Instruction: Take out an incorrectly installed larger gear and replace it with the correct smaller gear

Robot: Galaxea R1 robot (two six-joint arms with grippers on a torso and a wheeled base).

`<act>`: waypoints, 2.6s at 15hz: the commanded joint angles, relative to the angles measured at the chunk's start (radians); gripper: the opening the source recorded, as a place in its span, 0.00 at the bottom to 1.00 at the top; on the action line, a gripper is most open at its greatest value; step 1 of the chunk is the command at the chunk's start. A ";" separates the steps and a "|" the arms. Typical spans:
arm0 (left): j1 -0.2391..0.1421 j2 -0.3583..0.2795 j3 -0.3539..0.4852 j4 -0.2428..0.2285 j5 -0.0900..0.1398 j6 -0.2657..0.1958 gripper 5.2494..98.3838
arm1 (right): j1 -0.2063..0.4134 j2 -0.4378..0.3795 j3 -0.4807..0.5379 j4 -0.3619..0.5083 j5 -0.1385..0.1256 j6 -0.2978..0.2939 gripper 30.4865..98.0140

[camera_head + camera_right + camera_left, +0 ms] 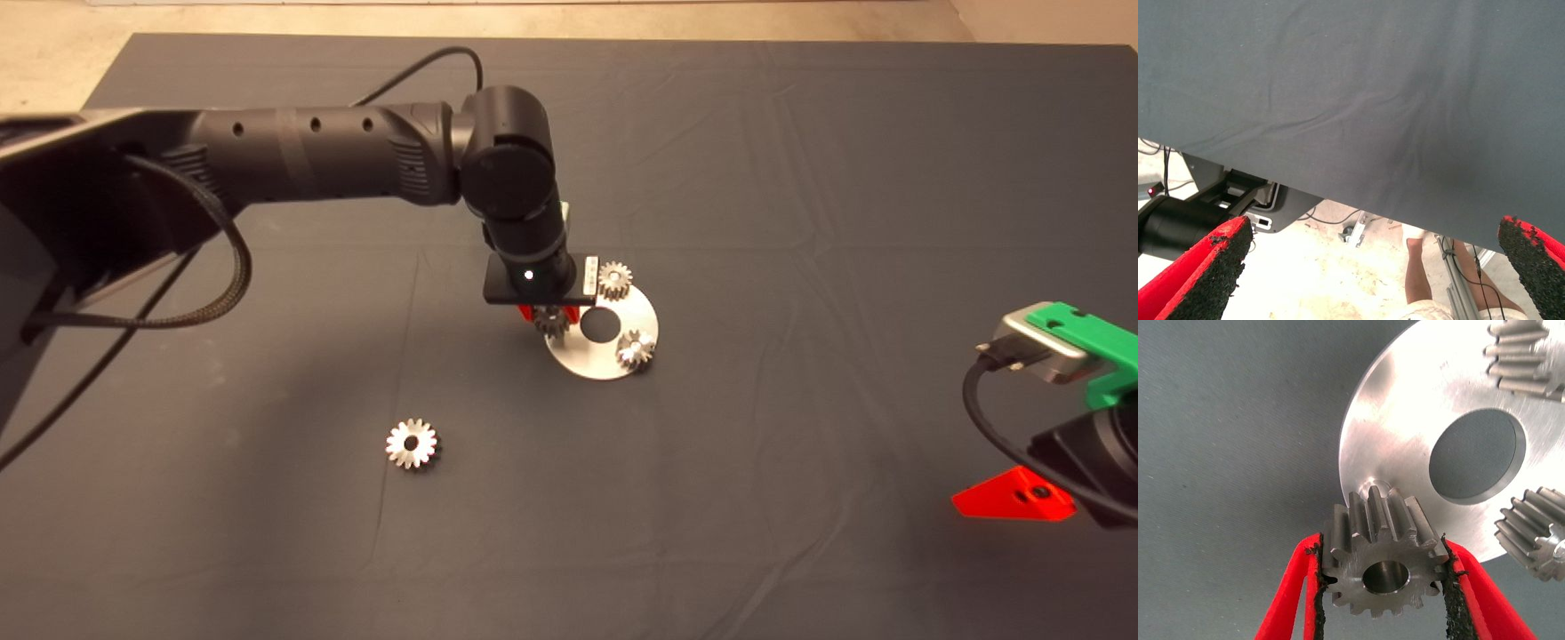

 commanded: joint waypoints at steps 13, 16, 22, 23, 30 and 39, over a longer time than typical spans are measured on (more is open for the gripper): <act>-0.016 0.015 -0.012 0.009 0.000 -0.004 0.31 | 0.011 0.000 0.002 0.033 -0.087 0.000 1.00; -0.016 0.016 -0.024 0.009 0.000 0.004 0.31 | 0.011 0.000 0.002 0.033 -0.087 0.000 0.99; -0.018 0.019 -0.027 0.007 -0.002 0.005 0.31 | 0.011 -0.003 0.002 0.033 -0.087 0.000 0.99; -0.018 0.020 -0.024 0.007 0.000 0.004 0.31 | 0.011 -0.003 0.002 0.033 -0.087 0.000 1.00; -0.019 0.019 -0.009 0.004 0.071 -0.034 0.31 | 0.011 -0.003 0.003 0.033 -0.087 0.001 1.00; -0.019 0.049 -0.028 0.007 0.099 -0.048 0.31 | 0.011 -0.003 0.002 0.033 -0.087 0.000 1.00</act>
